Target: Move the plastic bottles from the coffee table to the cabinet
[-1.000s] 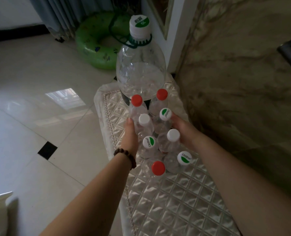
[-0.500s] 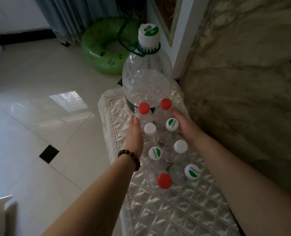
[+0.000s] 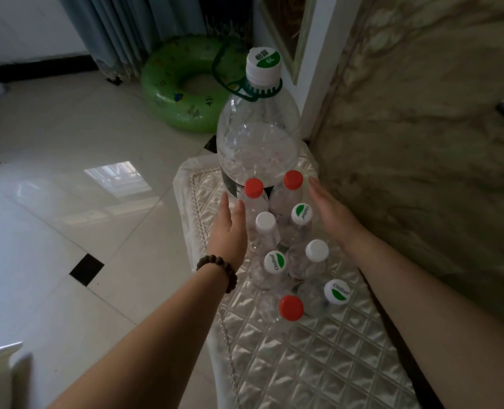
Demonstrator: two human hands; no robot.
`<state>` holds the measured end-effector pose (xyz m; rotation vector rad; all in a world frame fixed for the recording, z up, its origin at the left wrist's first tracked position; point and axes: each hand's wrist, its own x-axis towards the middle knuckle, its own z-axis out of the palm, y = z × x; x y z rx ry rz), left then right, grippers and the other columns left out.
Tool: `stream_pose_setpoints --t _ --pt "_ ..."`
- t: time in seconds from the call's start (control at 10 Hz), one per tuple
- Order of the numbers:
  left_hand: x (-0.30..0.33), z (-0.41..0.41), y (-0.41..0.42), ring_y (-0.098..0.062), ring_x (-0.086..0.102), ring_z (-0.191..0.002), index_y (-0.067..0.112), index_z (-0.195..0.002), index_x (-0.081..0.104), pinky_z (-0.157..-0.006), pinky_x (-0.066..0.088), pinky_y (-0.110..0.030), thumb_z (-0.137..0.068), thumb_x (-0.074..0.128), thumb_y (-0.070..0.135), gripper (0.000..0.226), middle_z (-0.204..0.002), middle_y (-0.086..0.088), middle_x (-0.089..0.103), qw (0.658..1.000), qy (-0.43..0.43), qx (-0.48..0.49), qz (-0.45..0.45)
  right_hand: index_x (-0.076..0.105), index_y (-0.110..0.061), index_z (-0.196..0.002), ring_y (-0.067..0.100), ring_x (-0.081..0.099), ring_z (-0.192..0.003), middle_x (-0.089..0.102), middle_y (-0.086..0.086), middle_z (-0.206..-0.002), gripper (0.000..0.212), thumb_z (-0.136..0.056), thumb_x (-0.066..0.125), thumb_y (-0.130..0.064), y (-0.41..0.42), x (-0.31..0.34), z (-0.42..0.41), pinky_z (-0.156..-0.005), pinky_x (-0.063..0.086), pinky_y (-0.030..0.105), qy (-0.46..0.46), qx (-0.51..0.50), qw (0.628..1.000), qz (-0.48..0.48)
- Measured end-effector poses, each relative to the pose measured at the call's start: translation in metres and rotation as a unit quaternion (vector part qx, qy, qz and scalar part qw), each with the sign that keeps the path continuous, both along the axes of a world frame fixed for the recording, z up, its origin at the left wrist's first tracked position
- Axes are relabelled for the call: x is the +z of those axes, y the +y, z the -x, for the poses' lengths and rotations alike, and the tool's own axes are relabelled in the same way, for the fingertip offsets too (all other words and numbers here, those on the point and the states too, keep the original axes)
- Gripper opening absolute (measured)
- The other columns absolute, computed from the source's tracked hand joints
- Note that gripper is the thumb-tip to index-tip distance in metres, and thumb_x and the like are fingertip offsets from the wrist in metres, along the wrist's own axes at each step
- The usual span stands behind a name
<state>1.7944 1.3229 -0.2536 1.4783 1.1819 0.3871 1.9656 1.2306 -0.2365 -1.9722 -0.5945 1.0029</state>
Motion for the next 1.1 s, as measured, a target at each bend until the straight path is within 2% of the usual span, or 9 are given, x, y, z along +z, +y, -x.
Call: stream_pose_setpoints --t 0.1,0.2,0.3,0.4,0.6,0.7,0.9,1.1 --pt "0.015 0.013 0.006 -0.016 0.018 -0.145 0.032 -0.151 0.013 -0.117 0.021 -0.046 -0.096 0.03 0.056 0.063 -0.159 0.004 0.019 0.992 0.058 -0.044 -0.099 0.03 -0.035 -0.147 0.015 0.02 -0.145 0.025 -0.005 -0.157 0.048 -0.1 0.033 -0.045 -0.009 0.02 0.008 -0.119 0.017 0.045 -0.078 0.006 0.997 -0.012" --pt "0.042 0.029 0.004 -0.014 0.007 -0.147 0.033 -0.152 0.009 -0.119 0.013 -0.047 -0.096 0.029 0.056 0.063 -0.16 0.007 0.012 0.966 0.139 -0.111 -0.187 0.02 -0.034 -0.15 0.022 0.003 -0.149 0.011 0.002 -0.161 0.053 -0.099 0.027 -0.048 -0.025 0.052 0.024 -0.12 0.009 0.047 -0.284 0.08 0.951 0.096" --pt "0.081 0.049 -0.004 -0.013 -0.001 -0.148 0.034 -0.152 0.005 -0.12 0.005 -0.045 -0.096 0.025 0.058 0.064 -0.161 0.007 0.006 0.934 0.192 -0.167 -0.25 0.01 -0.034 -0.152 0.023 -0.008 -0.148 0.0 0.003 -0.162 0.057 -0.098 0.019 -0.052 -0.042 0.094 0.053 -0.119 0.001 0.051 -0.385 0.11 0.9 0.174" --pt "0.127 0.073 -0.018 -0.013 -0.005 -0.148 0.035 -0.152 0.001 -0.12 0.002 -0.044 -0.094 0.022 0.061 0.067 -0.161 0.006 0.001 0.91 0.217 -0.211 -0.283 0.004 -0.035 -0.152 0.023 -0.012 -0.148 -0.005 0.002 -0.162 0.06 -0.097 0.012 -0.056 -0.059 0.135 0.088 -0.117 -0.006 0.053 -0.409 0.126 0.873 0.235" --pt "0.208 0.13 -0.054 -0.013 -0.01 -0.147 0.033 -0.151 -0.003 -0.12 -0.002 -0.043 -0.094 0.022 0.062 0.069 -0.161 0.006 -0.004 0.88 0.214 -0.268 -0.328 0.003 -0.037 -0.151 0.021 -0.013 -0.148 -0.005 0.0 -0.162 0.06 -0.096 0.014 -0.059 -0.1 0.204 0.166 -0.117 -0.004 0.055 -0.397 0.089 0.88 0.245" --pt "0.235 0.162 -0.069 -0.014 -0.009 -0.147 0.033 -0.152 -0.001 -0.12 -0.003 -0.043 -0.094 0.026 0.06 0.069 -0.161 0.006 -0.003 0.876 0.206 -0.274 -0.338 0.005 -0.038 -0.151 0.021 -0.01 -0.148 -0.003 0.001 -0.162 0.061 -0.095 0.017 -0.06 -0.126 0.227 0.208 -0.118 -0.001 0.055 -0.394 0.056 0.884 0.247" --pt "0.256 0.23 -0.108 -0.014 -0.011 -0.147 0.031 -0.153 0.001 -0.119 -0.004 -0.044 -0.094 0.027 0.06 0.07 -0.161 0.006 -0.004 0.877 0.209 -0.297 -0.314 0.007 -0.034 -0.152 0.021 -0.009 -0.148 -0.002 0.002 -0.162 0.062 -0.096 0.018 -0.058 -0.175 0.25 0.292 -0.118 -0.003 0.053 -0.359 -0.005 0.903 0.235" --pt "0.262 0.285 -0.14 -0.016 -0.01 -0.147 0.031 -0.153 0.0 -0.119 -0.005 -0.046 -0.094 0.026 0.06 0.07 -0.161 0.005 -0.003 0.882 0.215 -0.282 -0.311 0.01 -0.032 -0.152 0.02 -0.011 -0.148 -0.006 0.001 -0.162 0.061 -0.097 0.021 -0.055 -0.212 0.257 0.348 -0.118 -0.003 0.053 -0.342 -0.012 0.908 0.242"
